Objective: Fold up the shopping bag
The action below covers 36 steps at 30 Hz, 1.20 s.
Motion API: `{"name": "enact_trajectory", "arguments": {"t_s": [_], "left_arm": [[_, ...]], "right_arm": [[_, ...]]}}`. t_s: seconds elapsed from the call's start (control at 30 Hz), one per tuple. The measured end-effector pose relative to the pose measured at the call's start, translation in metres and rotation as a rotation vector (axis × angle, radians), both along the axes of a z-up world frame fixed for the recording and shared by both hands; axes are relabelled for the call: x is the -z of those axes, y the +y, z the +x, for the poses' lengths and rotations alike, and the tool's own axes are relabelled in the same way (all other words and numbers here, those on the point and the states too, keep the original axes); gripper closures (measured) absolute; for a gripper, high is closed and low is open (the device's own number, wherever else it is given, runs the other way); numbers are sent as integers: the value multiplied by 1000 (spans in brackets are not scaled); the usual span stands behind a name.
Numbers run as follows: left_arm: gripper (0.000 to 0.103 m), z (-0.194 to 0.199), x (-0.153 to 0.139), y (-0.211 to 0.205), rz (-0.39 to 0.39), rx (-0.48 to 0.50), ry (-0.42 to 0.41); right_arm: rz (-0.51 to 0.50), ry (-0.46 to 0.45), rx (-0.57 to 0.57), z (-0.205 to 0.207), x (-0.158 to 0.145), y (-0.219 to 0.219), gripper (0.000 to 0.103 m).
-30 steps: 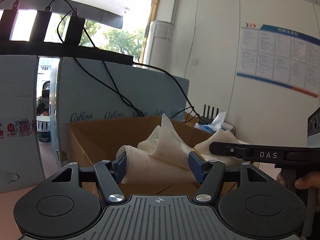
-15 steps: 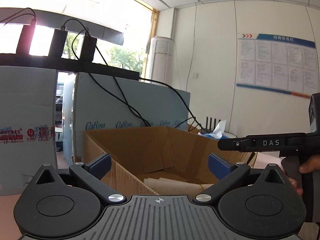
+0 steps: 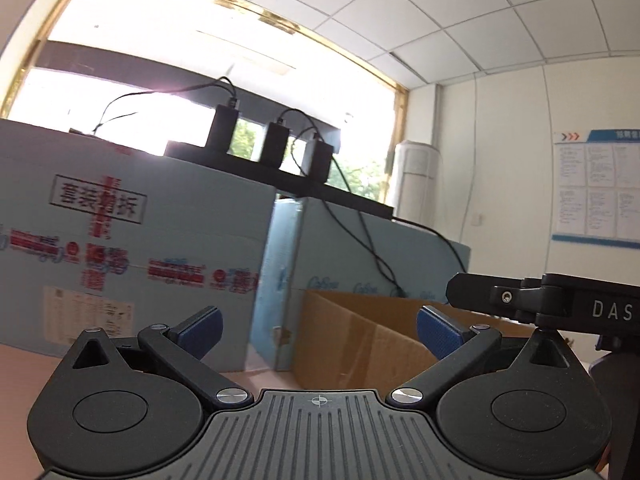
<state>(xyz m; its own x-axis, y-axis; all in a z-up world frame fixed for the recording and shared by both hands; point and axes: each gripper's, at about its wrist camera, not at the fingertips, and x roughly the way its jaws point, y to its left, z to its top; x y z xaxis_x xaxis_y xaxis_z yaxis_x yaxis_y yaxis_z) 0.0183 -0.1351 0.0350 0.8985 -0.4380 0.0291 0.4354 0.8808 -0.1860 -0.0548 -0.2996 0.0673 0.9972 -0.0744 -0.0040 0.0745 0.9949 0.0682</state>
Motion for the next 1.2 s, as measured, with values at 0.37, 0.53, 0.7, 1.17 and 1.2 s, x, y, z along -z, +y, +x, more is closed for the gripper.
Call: {"name": "enact_trajectory", "arguments": {"t_s": [0.37,0.53,0.7,1.17,1.2], "left_arm": [[0,-10,18,72,105,-283,32],[0,-8,23,102,111,-400,56],[0,-2,25,127,174,-466,127],[0,15,43,146,268,-477,286],[0,16,44,147,272,-477,298]], "right_arm": [[33,58,-99,43,29,54,0],[-22,127,-137,65,43,80,0],[-38,212,-152,92,58,93,0],[-64,326,-121,119,78,95,0],[-57,334,-120,120,78,94,0]]}}
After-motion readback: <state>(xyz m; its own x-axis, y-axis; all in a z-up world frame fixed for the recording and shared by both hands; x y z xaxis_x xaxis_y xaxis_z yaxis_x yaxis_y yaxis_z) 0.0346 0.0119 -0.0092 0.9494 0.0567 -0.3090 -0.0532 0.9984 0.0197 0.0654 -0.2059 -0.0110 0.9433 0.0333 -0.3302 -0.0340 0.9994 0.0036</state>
